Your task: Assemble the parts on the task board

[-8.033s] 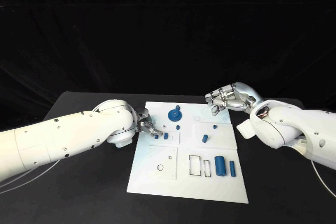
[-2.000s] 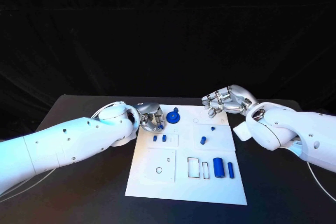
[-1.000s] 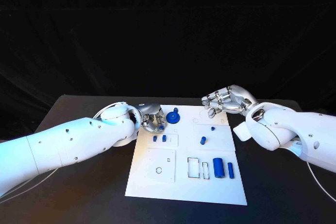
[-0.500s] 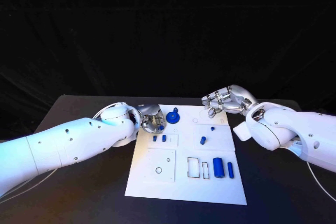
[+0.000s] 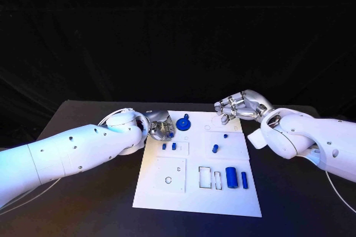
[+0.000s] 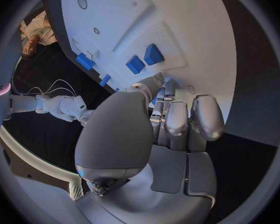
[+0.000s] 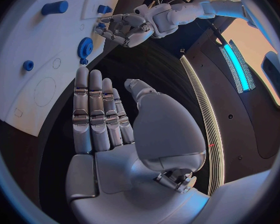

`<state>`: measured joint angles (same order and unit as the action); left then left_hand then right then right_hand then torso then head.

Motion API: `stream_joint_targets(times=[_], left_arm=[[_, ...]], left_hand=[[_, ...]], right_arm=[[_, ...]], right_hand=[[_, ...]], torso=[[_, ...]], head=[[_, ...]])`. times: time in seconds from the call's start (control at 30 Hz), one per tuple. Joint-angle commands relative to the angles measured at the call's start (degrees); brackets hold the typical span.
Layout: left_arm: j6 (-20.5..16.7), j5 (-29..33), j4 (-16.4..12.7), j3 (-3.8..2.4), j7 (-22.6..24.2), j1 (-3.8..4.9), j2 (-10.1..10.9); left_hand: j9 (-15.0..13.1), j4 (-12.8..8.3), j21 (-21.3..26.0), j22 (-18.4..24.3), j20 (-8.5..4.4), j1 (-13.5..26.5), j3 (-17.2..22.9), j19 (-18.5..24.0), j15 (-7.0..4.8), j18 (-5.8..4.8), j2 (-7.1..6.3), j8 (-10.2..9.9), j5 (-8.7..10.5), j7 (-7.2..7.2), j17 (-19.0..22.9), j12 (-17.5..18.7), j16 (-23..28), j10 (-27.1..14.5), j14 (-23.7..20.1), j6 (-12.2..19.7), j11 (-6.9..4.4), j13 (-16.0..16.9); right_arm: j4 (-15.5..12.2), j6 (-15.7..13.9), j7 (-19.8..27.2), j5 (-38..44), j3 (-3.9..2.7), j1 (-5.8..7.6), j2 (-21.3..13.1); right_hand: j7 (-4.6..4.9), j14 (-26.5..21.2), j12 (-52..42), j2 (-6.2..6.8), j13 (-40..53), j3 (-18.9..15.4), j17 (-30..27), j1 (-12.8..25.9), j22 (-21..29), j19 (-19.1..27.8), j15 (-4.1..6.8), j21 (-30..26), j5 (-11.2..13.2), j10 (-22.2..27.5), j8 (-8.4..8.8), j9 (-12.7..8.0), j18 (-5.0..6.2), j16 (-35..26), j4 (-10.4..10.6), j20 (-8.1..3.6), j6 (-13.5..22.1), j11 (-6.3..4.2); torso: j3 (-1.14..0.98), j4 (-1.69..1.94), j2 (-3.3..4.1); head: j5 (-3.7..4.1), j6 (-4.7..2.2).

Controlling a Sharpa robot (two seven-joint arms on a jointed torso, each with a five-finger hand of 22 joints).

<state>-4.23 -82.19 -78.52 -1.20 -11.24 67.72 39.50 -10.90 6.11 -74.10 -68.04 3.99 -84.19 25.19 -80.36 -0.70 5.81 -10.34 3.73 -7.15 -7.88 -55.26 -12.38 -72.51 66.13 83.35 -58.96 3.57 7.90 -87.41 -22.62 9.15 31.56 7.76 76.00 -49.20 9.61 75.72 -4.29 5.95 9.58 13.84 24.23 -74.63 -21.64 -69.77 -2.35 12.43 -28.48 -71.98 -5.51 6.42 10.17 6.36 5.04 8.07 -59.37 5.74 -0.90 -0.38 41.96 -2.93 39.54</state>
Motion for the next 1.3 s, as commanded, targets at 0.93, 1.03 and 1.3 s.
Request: stream_joint_targets(times=[0.93, 1.03, 1.3], left_arm=[[-16.4, 63.5, -8.58, -0.08, 23.49, 0.49, 13.3], [-15.77, 71.72, -9.83, -0.02, 26.81, 0.45, 13.91], [-15.38, 80.64, -11.36, 0.02, 29.88, 0.43, 14.51]], left_hand=[[0.05, -0.56, 26.62, 29.38, 1.25, 0.6, 0.5, 17.16, 0.93, 4.75, 0.41, 2.23, -0.15, -0.75, 27.0, 0.64, 21.43, -0.72, -13.43, -2.12, 1.26, 1.62], [0.06, -0.68, 26.94, 29.56, 1.32, 0.53, 0.36, 17.31, 1.03, 4.74, 0.59, 2.29, -0.12, -0.8, 27.16, 0.48, 21.66, -0.88, -13.76, -2.11, 1.31, 1.72], [0.11, -1.01, 27.52, 29.88, 1.43, 0.27, 0.05, 17.47, 1.14, 4.76, 1.26, 2.3, -0.13, -1.01, 27.41, 0.12, 21.87, -1.28, -14.24, -1.86, 1.44, 1.93]], right_arm=[[-1.2, 9.0, -18.03, 64.47, 0.01, -1.33, -1.65], [-1.31, 8.92, -19.03, 66.84, 0.01, -1.8, -1.46], [-1.56, 9.68, -20.09, 69.5, 0.07, -2.92, -0.7]], right_hand=[[-1.76, 10.84, 0.56, 2.22, -2.75, 8.11, 25.19, -2.25, -37.09, -12.43, 3.57, 43.36, 9.81, 1.98, 0.52, -0.2, -3.78, 35.59, -5.34, -4.18, -4.32, -1.87], [-1.55, 11.2, 0.63, 2.74, -3.04, 8.43, 28.47, -1.91, -40.32, -12.9, 3.38, 46.82, 9.83, 3.21, 0.8, -0.26, -4.3, 39.93, -5.11, -4.01, -4.11, -1.6], [-1.2, 10.83, 0.26, 3.62, -3.26, 9.33, 32.32, -1.46, -44.82, -12.87, 3.09, 51.41, 9.82, 4.5, 1.34, -0.35, -4.8, 45.43, -4.66, -3.53, -3.62, -1.15]], torso=[[0.11, -0.02, 0.07], [0.14, 0.18, 0.04], [0.11, 0.11, 0.12]], head=[[3.42, 0.15], [3.92, 0.47], [3.76, 0.46]])
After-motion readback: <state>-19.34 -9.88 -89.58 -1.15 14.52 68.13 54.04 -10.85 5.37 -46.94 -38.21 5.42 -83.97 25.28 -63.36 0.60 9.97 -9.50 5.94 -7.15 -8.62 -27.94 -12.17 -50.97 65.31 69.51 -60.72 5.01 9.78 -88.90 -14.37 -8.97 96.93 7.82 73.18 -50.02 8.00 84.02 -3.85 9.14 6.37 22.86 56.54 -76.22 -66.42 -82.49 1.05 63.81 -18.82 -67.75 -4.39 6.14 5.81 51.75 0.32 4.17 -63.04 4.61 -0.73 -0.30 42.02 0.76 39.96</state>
